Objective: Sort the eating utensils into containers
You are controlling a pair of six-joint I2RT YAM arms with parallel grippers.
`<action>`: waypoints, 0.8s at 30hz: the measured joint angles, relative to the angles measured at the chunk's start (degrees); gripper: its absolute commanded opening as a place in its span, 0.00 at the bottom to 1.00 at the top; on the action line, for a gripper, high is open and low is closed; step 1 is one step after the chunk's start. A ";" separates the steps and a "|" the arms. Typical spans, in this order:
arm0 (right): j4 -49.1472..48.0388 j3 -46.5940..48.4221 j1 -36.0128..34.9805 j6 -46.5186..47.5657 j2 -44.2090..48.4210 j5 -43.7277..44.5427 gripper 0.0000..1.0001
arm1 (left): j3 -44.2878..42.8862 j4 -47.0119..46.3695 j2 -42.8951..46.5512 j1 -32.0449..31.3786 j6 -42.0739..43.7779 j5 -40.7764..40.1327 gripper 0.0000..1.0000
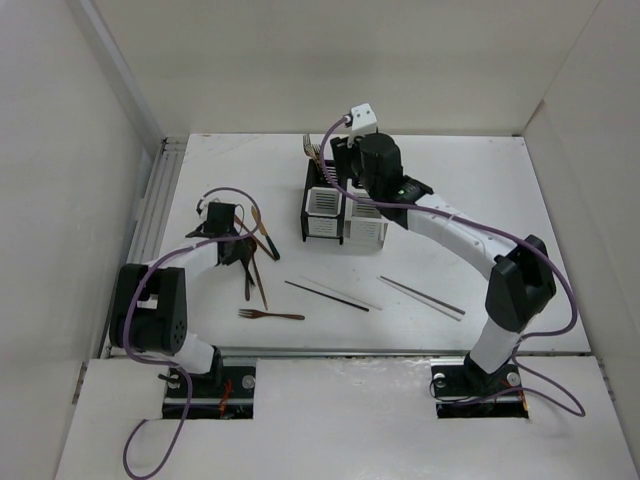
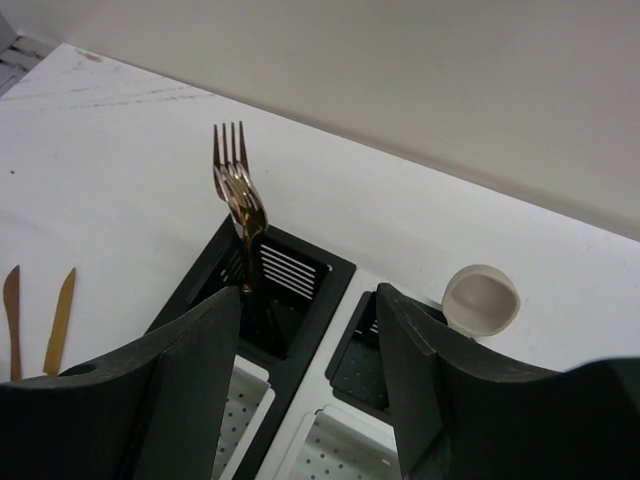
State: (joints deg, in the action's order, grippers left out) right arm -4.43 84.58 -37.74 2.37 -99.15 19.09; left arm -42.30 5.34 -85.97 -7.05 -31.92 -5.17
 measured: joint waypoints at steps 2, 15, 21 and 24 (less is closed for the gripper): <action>0.00 0.02 0.55 0.22 -0.20 -0.09 0.62 | -0.37 0.11 -0.35 0.09 -0.09 -0.15 0.10; 0.68 4.33 2.19 0.46 -4.11 -3.10 0.62 | -6.73 6.01 -0.61 0.76 -0.04 -2.29 0.00; 0.81 5.25 2.19 0.66 -4.11 -4.39 0.62 | -9.68 8.15 -0.42 0.81 0.57 -2.49 0.00; 0.96 5.29 2.82 1.18 -4.11 -8.79 0.62 | -12.31 9.75 -0.33 1.11 1.55 -2.14 0.00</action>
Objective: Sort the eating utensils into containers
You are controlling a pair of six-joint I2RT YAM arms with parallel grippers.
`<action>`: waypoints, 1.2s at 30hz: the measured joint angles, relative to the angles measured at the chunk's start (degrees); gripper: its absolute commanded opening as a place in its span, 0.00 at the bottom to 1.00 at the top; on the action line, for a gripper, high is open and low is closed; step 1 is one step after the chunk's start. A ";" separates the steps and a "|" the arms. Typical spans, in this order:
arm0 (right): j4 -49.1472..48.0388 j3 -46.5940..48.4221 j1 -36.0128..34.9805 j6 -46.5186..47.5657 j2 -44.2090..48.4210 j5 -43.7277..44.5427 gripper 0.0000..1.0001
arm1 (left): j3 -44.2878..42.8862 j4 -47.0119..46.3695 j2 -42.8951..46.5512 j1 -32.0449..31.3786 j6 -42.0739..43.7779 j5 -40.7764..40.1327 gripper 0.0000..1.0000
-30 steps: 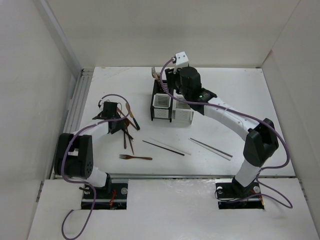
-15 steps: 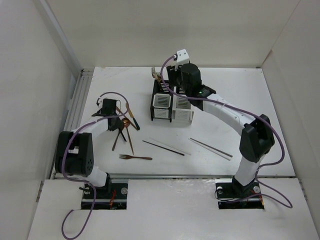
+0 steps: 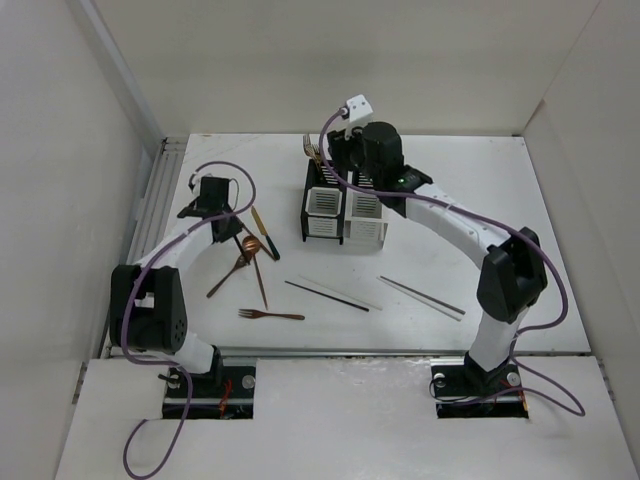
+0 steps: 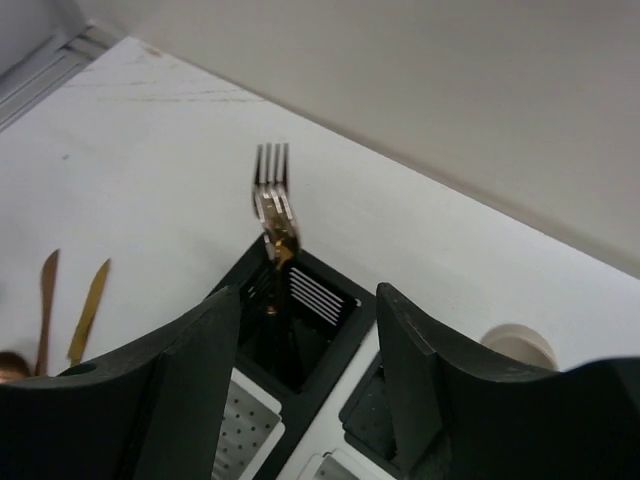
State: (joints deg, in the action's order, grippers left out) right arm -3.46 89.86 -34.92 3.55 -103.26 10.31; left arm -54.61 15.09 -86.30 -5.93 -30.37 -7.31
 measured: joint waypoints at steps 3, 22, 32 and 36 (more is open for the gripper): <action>0.96 0.48 1.16 2.21 0.00 -9.44 0.64 | -5.22 0.52 0.09 0.11 2.43 1.07 0.00; 3.78 12.81 3.74 2.19 3.21 -42.97 0.73 | -11.96 -38.86 15.76 -7.02 20.33 33.29 0.00; 2.62 8.76 0.39 0.70 3.45 -49.18 0.68 | -11.96 -41.33 14.88 -8.70 14.45 36.06 0.00; 1.22 9.38 -1.27 -0.94 2.69 -49.72 0.66 | -11.96 -42.29 14.88 -9.22 12.57 35.98 0.00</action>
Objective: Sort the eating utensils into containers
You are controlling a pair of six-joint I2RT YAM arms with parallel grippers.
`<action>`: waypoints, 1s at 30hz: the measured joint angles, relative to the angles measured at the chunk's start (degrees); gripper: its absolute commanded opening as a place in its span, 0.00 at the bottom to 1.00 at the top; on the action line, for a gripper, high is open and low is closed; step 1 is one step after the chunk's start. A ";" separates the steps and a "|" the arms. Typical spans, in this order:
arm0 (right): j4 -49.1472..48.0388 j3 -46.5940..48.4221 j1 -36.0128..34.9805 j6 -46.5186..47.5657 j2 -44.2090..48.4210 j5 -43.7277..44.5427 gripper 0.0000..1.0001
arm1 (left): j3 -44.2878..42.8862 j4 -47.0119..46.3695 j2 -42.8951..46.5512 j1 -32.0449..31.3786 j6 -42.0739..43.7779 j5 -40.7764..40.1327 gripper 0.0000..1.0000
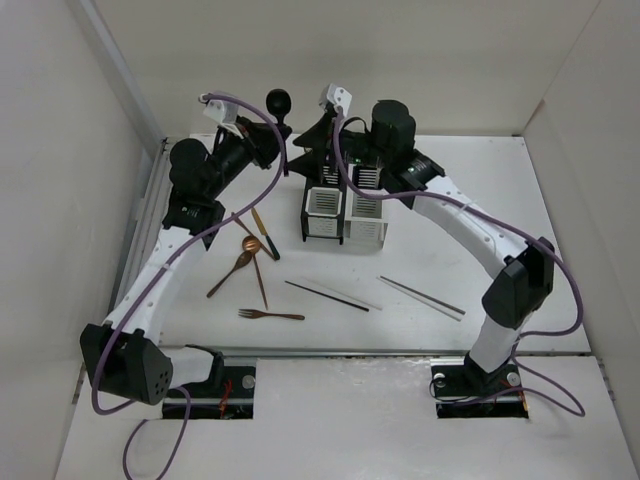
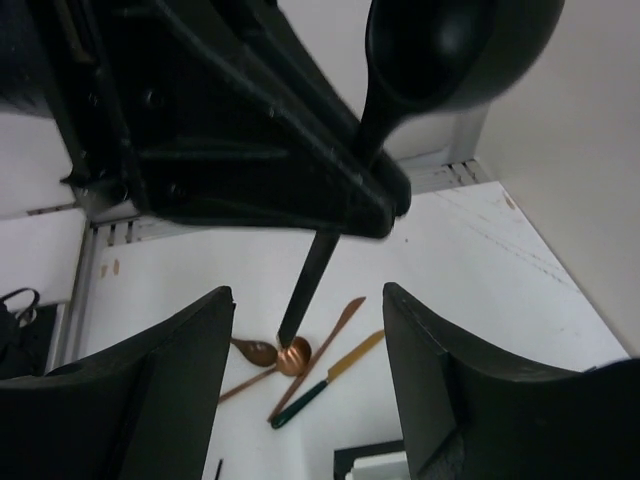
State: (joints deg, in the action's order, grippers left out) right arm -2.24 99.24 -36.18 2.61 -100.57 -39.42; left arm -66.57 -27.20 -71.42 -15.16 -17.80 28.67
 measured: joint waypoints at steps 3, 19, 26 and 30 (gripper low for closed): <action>-2.03 1.90 -0.39 -1.66 -2.01 0.00 0.60 | 0.20 -0.46 0.02 -0.61 -1.18 0.00 0.00; -3.34 5.42 -0.46 -6.71 -8.02 -0.37 0.00 | 2.40 0.09 0.50 -1.03 0.33 -2.54 0.75; -6.25 -0.87 5.14 -6.91 -6.75 2.19 0.00 | 3.34 3.10 0.66 -1.14 4.79 -3.08 1.00; -7.43 -9.27 11.52 -3.19 -5.05 6.10 0.00 | 4.57 5.68 0.79 0.66 6.19 -4.37 1.00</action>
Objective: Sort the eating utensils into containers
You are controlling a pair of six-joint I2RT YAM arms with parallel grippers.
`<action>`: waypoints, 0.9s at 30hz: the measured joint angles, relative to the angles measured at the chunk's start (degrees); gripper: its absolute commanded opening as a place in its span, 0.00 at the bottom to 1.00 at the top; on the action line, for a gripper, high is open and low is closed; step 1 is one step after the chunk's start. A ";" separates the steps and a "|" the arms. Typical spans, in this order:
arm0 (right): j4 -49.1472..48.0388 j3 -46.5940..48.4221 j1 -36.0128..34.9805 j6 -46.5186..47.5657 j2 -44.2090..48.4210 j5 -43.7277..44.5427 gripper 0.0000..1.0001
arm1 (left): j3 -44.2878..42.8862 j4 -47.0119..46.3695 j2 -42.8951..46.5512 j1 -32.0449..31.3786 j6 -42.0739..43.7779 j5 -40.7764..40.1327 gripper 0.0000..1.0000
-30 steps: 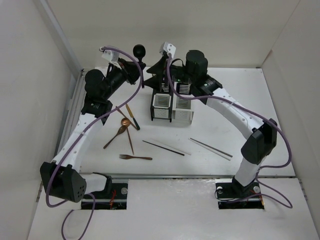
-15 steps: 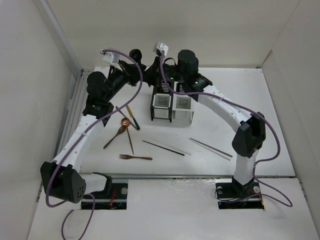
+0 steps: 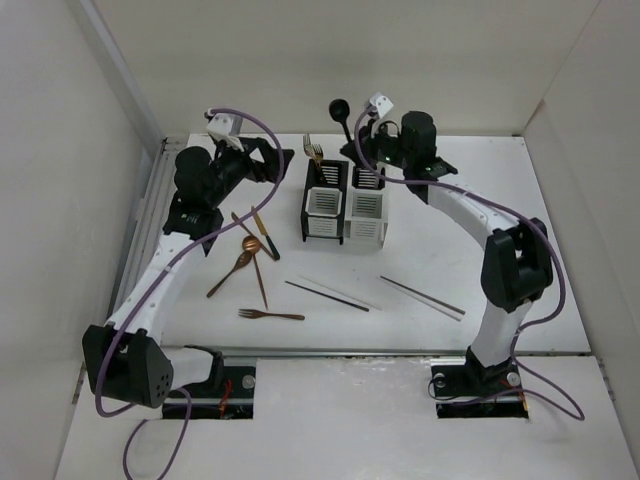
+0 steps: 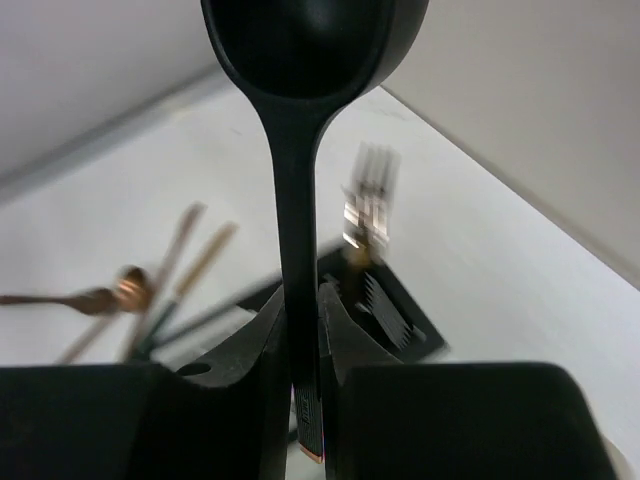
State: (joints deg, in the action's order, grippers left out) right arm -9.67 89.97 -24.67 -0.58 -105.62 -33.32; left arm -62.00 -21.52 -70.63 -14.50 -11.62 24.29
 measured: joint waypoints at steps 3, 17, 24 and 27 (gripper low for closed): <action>-1.33 -4.79 3.48 5.03 0.17 2.51 0.00 | 1.64 2.38 0.68 2.80 1.92 -1.62 1.00; -22.95 -12.04 6.23 10.73 -6.84 2.93 0.00 | 8.39 9.35 4.50 6.25 7.78 -8.96 1.00; -24.02 -15.78 7.13 10.95 -8.87 3.13 0.00 | 8.39 9.38 4.50 6.27 8.04 -10.91 1.00; -24.20 -17.33 7.48 10.99 -8.87 3.13 0.09 | 8.39 9.38 4.50 6.27 8.15 -11.23 1.00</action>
State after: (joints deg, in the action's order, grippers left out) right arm -33.87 72.64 -17.19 10.41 -114.50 -30.20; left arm -53.60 -12.14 -66.13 -8.23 -3.46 13.06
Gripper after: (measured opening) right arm 0.171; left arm 0.997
